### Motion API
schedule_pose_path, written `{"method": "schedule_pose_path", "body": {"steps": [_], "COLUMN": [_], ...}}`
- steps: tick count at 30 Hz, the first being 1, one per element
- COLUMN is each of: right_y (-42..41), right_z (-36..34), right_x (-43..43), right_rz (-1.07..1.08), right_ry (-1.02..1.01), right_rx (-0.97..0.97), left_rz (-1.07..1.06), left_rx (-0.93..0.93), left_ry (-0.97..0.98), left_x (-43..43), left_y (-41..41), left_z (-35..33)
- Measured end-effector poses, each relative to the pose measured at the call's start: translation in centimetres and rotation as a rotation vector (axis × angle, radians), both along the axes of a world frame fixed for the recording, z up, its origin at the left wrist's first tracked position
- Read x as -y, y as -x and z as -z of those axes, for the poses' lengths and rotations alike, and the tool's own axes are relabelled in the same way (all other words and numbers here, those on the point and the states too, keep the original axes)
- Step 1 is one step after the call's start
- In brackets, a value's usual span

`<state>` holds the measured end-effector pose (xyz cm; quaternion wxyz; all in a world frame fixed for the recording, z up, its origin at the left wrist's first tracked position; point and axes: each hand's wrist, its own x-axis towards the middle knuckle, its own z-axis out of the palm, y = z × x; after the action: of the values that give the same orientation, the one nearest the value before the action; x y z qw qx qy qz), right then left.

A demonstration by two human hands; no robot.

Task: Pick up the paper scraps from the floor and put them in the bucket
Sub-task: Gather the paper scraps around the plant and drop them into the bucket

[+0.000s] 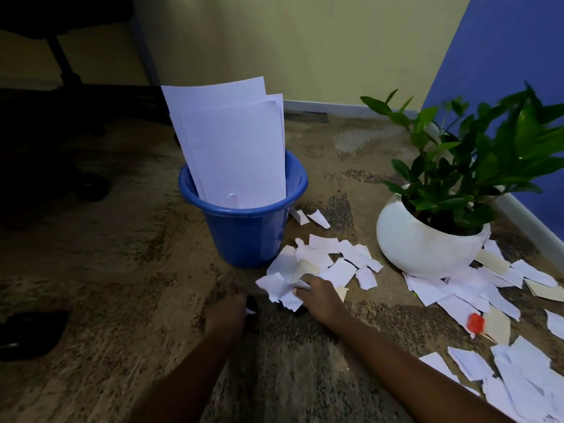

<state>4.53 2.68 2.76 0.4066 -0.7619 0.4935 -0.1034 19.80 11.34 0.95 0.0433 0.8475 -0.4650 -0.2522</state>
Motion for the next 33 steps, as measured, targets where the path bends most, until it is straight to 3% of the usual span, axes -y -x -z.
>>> {"method": "schedule_pose_path", "body": {"steps": [6,11,15,18,21,25,29,33], "right_y": [0.3,-0.6,-3.6,-5.8,-6.5,-5.4,-2.4,1.2], "right_z": [-3.4,-8.6,-12.4,-14.1,-15.2,-15.0,-12.7,-10.0], "right_x": [1.6,3.6,5.6,6.4,6.2,5.9,5.5,4.7], "right_rz": [0.294,0.470,0.379,0.299,0.262,0.272,0.323,0.285], "right_ry": [-0.016,0.133,0.251,0.095,0.051,0.123,0.101,0.005], "right_rx": [0.266,0.568,0.530,0.444,0.483,0.565,0.491,0.273], "left_rz": [0.019,0.035,0.041,0.079,0.057,-0.067,-0.224,-0.298], "left_rx": [0.115,0.040,-0.034,-0.044,-0.032,-0.040,-0.063,-0.098], "left_ry": [-0.024,-0.010,0.329,0.647,0.948,1.149,1.107,0.770], "left_x": [-0.1,0.0,1.2,2.2,3.3,5.5,8.5,10.4], "left_y": [0.6,1.0,2.5,2.8,2.5,1.0,-0.9,-1.9], "left_z": [0.1,-1.0,-4.8,-8.9,-13.1,-17.8,-19.9,-18.7]}}
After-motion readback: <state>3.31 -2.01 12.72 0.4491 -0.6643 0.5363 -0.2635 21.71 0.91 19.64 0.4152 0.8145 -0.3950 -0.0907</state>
